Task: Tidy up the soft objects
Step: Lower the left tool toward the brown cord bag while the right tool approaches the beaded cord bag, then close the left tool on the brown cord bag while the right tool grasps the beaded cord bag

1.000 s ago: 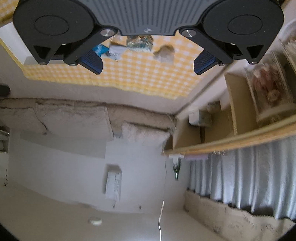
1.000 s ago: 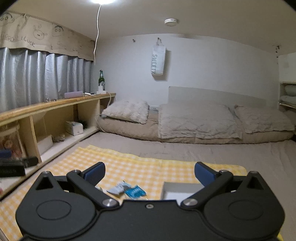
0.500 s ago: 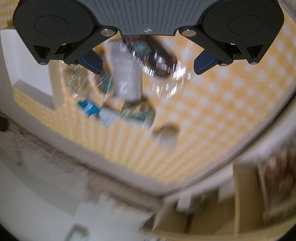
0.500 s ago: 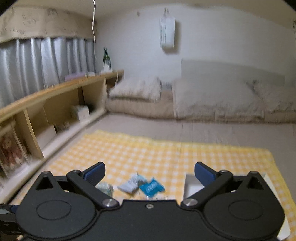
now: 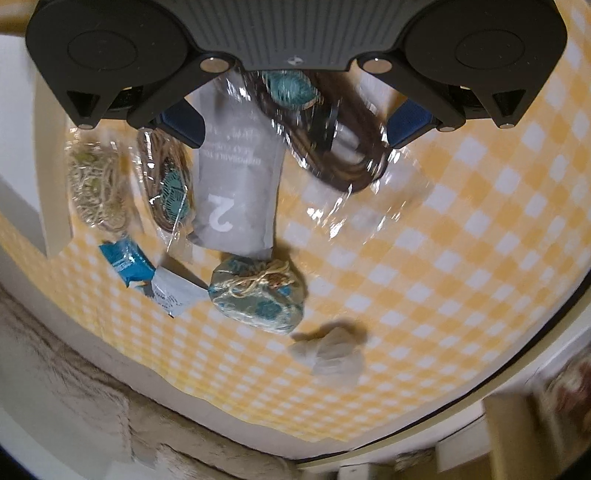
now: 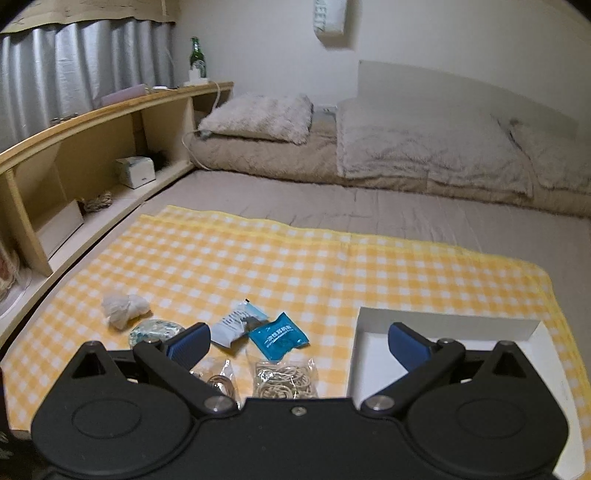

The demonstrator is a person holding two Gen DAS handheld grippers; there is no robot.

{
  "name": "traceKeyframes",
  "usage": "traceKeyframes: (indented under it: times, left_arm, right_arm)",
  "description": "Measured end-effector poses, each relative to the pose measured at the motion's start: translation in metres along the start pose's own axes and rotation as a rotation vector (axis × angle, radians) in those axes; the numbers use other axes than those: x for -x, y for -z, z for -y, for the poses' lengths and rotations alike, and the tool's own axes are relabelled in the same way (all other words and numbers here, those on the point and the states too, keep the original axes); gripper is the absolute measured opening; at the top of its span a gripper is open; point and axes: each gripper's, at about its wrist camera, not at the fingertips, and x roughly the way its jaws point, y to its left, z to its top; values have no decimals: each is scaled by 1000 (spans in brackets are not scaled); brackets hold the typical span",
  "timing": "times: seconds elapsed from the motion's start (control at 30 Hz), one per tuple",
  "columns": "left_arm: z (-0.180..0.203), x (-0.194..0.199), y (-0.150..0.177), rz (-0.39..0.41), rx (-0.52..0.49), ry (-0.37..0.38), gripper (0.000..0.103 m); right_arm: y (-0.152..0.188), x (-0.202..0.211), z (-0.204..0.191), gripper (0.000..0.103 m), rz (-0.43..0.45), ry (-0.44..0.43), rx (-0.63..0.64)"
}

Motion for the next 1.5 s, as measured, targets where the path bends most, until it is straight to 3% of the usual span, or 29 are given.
traceKeyframes:
  times: [0.17, 0.37, 0.6, 0.8, 0.97, 1.23, 1.33, 1.5]
  left_arm:
    - [-1, -12, -2, -3, -79, -67, 103]
    - [-23, -9, 1, -36, -113, -54, 103]
    - [-42, -5, 7, -51, -203, -47, 103]
    - [-56, 2, 6, -54, -163, 7, 100]
    - [-58, 8, 3, -41, -147, 43, 87]
    - [-54, 8, 4, -25, -177, 105, 87]
    - [-49, 4, 3, 2, -225, 118, 87]
    - [-41, 2, 4, 13, -349, 68, 87]
  right_arm:
    - [0, -26, 2, 103, -52, -21, -19]
    - [4, -59, 3, 103, -113, -18, -3]
    - [15, -95, 1, 88, -230, -37, 20]
    - [27, -116, -12, 82, -314, -84, 64]
    - [31, -130, -18, 82, -339, -35, 88]
    - [40, -148, -16, 84, -377, -6, 107]
    - [43, -154, -17, 83, -403, -7, 104]
    - [45, -158, -20, 68, -447, -34, 69]
